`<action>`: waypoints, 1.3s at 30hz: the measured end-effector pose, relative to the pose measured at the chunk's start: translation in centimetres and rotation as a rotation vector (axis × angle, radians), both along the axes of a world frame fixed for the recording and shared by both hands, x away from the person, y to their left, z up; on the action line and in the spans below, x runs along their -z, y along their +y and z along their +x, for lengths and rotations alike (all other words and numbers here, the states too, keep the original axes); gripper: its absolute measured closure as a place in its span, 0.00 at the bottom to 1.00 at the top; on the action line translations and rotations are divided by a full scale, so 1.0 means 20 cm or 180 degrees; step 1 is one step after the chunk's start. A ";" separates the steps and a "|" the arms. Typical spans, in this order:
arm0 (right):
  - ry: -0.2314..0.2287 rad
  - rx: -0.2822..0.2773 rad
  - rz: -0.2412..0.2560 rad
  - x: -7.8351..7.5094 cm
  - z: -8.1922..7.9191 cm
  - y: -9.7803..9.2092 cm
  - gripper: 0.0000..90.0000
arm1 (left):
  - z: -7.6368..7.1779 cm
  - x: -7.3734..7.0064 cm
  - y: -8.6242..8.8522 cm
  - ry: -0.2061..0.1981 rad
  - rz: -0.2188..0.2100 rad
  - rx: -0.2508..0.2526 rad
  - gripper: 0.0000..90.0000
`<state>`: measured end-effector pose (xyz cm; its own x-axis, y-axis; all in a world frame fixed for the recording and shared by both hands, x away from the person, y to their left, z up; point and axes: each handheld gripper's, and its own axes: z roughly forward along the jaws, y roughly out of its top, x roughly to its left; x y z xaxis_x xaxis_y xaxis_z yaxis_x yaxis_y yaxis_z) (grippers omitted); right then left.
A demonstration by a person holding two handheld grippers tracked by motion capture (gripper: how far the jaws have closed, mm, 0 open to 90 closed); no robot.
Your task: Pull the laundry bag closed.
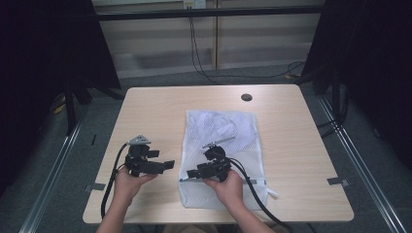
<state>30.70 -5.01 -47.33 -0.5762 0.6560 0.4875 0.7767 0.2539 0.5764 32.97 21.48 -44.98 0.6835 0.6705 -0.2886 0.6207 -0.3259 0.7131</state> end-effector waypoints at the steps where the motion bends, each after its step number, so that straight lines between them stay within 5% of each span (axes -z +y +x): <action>1: 0.0004 -0.0017 -0.0002 0.00 0.00 0.01 0.54 | 0.00 0.00 0.01 0.0001 0.0004 0.0015 0.16; 6: -0.0028 -0.0005 -0.0036 0.01 0.00 0.04 0.57 | -0.01 0.00 0.02 0.0004 0.0001 0.0002 0.17; 17: 0.0178 -0.0058 -0.0059 0.04 0.01 0.09 0.69 | -0.04 0.00 0.04 0.0019 0.0017 -0.0035 0.17; 27: 0.0316 -0.0050 -0.0025 0.07 0.03 0.12 0.71 | -0.05 0.00 0.07 0.0023 0.0020 -0.0078 0.17; 39: 0.0327 -0.0130 0.0024 0.08 0.02 0.14 0.79 | -0.03 0.01 0.06 0.0042 0.0035 -0.0077 0.17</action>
